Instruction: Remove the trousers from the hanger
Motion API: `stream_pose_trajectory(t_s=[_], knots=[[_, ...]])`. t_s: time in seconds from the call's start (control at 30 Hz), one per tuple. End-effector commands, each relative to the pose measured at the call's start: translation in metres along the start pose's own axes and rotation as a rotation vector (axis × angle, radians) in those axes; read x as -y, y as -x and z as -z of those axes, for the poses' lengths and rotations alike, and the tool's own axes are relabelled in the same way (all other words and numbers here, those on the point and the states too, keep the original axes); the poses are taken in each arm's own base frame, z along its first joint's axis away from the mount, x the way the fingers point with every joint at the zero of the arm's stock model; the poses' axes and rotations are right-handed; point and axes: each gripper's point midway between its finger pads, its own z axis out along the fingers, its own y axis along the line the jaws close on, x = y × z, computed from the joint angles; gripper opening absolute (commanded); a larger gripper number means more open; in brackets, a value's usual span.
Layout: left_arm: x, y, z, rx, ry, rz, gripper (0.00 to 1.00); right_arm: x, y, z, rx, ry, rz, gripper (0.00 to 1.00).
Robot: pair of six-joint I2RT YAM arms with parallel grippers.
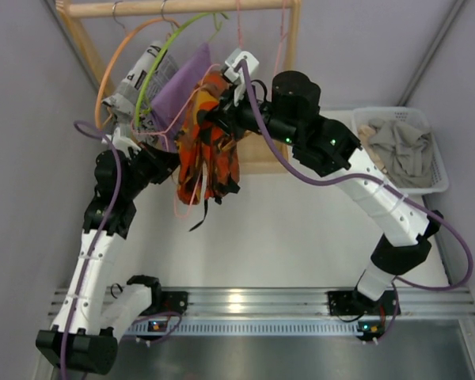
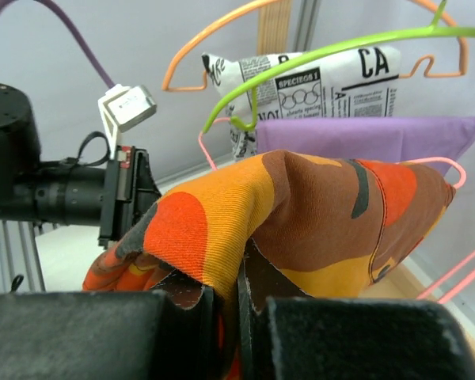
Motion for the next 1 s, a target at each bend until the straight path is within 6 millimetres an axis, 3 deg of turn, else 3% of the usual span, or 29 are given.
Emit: stream_pose_trajectory(t_s=[0.0, 0.33, 0.53, 0.57, 0.6, 0.67, 0.7, 0.87, 0.97], knots=[[-0.018, -0.008, -0.004, -0.013, 0.032, -0.026, 0.00, -0.005, 0.111, 0.051, 0.315, 0.028, 0.020, 0.00], [-0.057, -0.043, -0.015, -0.116, 0.114, -0.014, 0.00, 0.017, 0.148, 0.072, 0.411, -0.036, 0.025, 0.00], [-0.049, -0.038, -0.015, -0.108, 0.098, -0.008, 0.00, 0.029, 0.143, 0.051, 0.417, -0.097, 0.000, 0.00], [-0.051, -0.038, -0.016, -0.112, 0.100, -0.017, 0.00, 0.031, 0.138, 0.040, 0.408, -0.104, -0.003, 0.00], [-0.053, -0.039, -0.016, -0.112, 0.108, -0.028, 0.00, 0.030, 0.148, 0.044, 0.440, -0.105, 0.003, 0.00], [-0.066, -0.052, -0.017, -0.146, 0.130, -0.039, 0.00, 0.030, 0.150, 0.038, 0.452, -0.114, 0.003, 0.00], [-0.072, -0.057, -0.017, -0.156, 0.144, -0.043, 0.00, 0.031, 0.160, 0.044, 0.478, -0.121, 0.003, 0.00], [-0.113, -0.086, -0.021, -0.213, 0.245, 0.002, 0.00, 0.028, 0.167, 0.051, 0.493, -0.130, -0.005, 0.00], [-0.121, -0.092, -0.024, -0.228, 0.268, 0.003, 0.00, 0.027, 0.168, 0.054, 0.492, -0.125, -0.004, 0.00]])
